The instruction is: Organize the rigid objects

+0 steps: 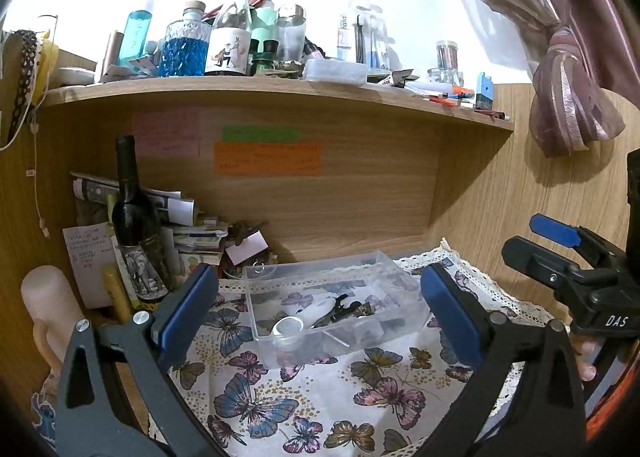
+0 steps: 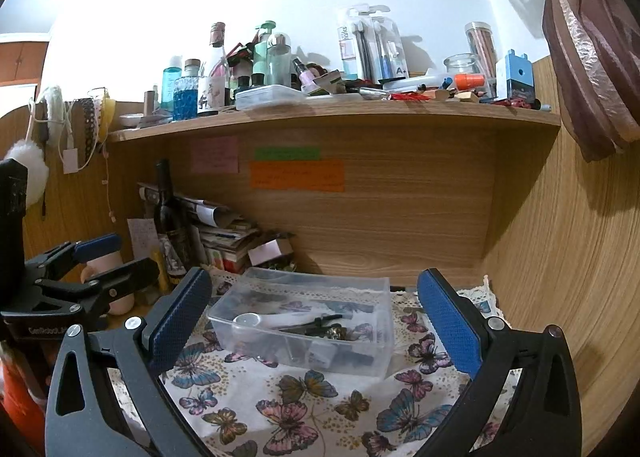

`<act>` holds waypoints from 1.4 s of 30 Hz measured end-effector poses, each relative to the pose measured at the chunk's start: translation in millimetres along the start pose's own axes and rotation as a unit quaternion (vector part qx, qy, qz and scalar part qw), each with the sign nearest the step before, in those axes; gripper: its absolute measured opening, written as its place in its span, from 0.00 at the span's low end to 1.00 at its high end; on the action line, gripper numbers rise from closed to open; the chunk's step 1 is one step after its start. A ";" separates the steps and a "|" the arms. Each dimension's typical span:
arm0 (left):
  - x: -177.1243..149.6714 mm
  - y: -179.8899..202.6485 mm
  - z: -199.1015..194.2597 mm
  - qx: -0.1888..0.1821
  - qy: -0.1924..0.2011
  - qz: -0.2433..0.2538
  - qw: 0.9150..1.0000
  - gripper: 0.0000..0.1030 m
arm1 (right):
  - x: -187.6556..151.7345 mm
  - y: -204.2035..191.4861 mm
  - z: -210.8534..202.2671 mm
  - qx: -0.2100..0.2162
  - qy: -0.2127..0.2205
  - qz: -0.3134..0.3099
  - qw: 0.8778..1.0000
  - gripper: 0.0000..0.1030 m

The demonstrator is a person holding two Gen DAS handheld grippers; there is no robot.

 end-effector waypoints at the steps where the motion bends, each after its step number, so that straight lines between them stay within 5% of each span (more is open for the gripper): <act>1: -0.1 0.1 0.1 0.000 0.000 0.001 1.000 1.00 | 0.1 -0.3 -0.2 -0.001 0.000 0.000 1.000 1.00; 42: 5.7 11.7 0.3 -0.012 0.007 0.023 1.000 1.00 | 3.0 -0.6 -5.3 0.013 0.016 0.000 1.000 1.00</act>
Point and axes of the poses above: each gripper's, at about its wrist camera, not at the fingertips, and z roughly the way its jaws point, y to its right, x to its top, the point moved 4 cm from there along z, roughly the way its jaws point
